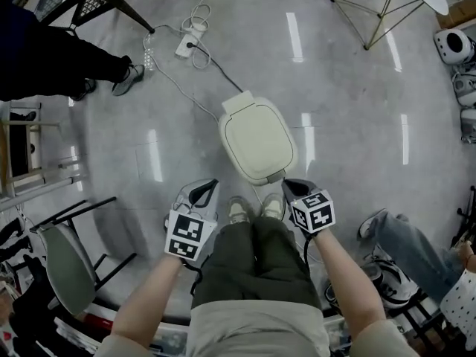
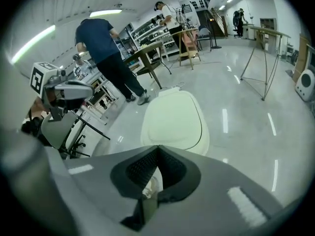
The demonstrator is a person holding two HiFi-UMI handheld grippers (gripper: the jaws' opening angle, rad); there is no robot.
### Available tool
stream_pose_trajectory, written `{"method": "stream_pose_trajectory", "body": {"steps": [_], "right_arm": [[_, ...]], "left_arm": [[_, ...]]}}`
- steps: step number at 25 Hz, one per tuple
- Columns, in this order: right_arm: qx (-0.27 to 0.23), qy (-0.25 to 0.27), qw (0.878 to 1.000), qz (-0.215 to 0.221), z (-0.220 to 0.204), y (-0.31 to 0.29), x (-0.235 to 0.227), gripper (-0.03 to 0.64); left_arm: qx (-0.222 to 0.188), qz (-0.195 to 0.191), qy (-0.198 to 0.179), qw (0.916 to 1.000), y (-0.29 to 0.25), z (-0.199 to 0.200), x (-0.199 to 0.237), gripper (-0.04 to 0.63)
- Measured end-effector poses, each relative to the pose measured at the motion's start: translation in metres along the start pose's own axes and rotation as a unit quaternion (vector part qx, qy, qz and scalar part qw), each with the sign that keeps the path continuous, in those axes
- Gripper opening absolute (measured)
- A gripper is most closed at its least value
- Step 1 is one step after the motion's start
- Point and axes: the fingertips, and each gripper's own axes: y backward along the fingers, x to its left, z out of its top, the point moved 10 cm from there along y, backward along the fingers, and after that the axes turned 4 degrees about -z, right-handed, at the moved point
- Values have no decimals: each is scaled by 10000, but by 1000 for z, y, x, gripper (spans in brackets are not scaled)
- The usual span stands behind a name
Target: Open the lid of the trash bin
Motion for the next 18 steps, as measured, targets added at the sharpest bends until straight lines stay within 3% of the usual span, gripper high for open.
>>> {"method": "stream_pose_trajectory", "body": {"steps": [5, 9, 18], "right_arm": [[243, -122, 9996, 1, -23, -43, -17, 3], [406, -259, 9988, -53, -35, -65, -28, 3], [469, -297, 9984, -58, -36, -65, -30, 3]], "left_arm": [[90, 16, 188, 9998, -29, -24, 13, 2], [80, 87, 572, 9983, -39, -36, 23, 2], [116, 328, 975, 9946, -27, -46, 31, 2]]}}
